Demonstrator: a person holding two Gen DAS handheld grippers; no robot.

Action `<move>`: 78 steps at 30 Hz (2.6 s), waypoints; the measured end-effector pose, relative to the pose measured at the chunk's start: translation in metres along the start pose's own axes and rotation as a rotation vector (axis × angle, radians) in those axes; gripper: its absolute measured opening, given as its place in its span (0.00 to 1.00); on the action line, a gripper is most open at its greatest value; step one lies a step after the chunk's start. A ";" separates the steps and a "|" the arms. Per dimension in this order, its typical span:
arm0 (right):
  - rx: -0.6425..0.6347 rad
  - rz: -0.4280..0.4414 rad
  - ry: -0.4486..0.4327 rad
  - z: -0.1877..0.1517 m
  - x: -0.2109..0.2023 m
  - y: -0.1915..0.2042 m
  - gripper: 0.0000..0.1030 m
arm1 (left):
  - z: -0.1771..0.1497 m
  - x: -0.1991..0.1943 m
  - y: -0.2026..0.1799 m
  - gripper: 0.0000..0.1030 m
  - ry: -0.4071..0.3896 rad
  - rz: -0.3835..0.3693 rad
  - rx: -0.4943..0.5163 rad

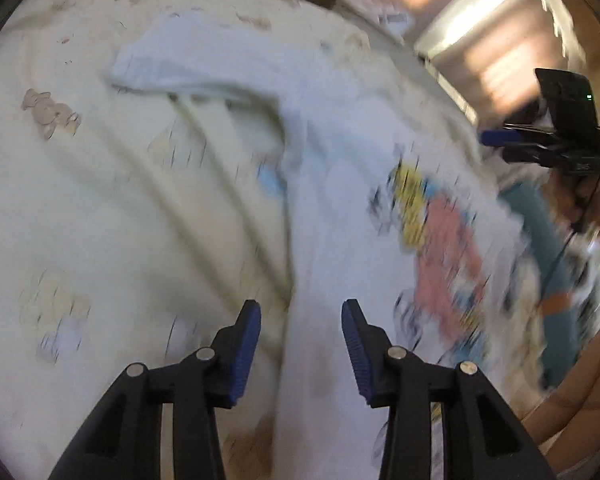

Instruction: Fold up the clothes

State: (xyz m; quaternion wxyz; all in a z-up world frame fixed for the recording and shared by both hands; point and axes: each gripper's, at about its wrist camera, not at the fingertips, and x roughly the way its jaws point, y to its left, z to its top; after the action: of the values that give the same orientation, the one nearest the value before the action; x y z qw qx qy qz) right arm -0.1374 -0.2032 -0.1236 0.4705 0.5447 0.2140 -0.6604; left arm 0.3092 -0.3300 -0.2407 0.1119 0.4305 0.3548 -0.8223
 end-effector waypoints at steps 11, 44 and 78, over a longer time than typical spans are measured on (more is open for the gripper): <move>0.194 -0.032 0.097 -0.139 0.008 -0.019 0.54 | -0.065 -0.009 -0.027 0.00 0.101 0.000 0.007; 0.205 -0.063 0.093 -0.210 -0.029 -0.033 0.55 | -0.164 -0.039 -0.005 0.43 0.253 0.028 -0.136; 0.854 0.193 0.113 -0.493 -0.029 -0.041 0.66 | -0.167 -0.043 0.001 0.02 0.444 -0.011 -0.085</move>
State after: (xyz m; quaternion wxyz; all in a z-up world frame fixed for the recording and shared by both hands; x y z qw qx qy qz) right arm 0.0817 0.2194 -0.2612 0.2504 0.7430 -0.1045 -0.6118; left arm 0.4409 -0.2226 -0.2701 0.0444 0.5940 0.4074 -0.6922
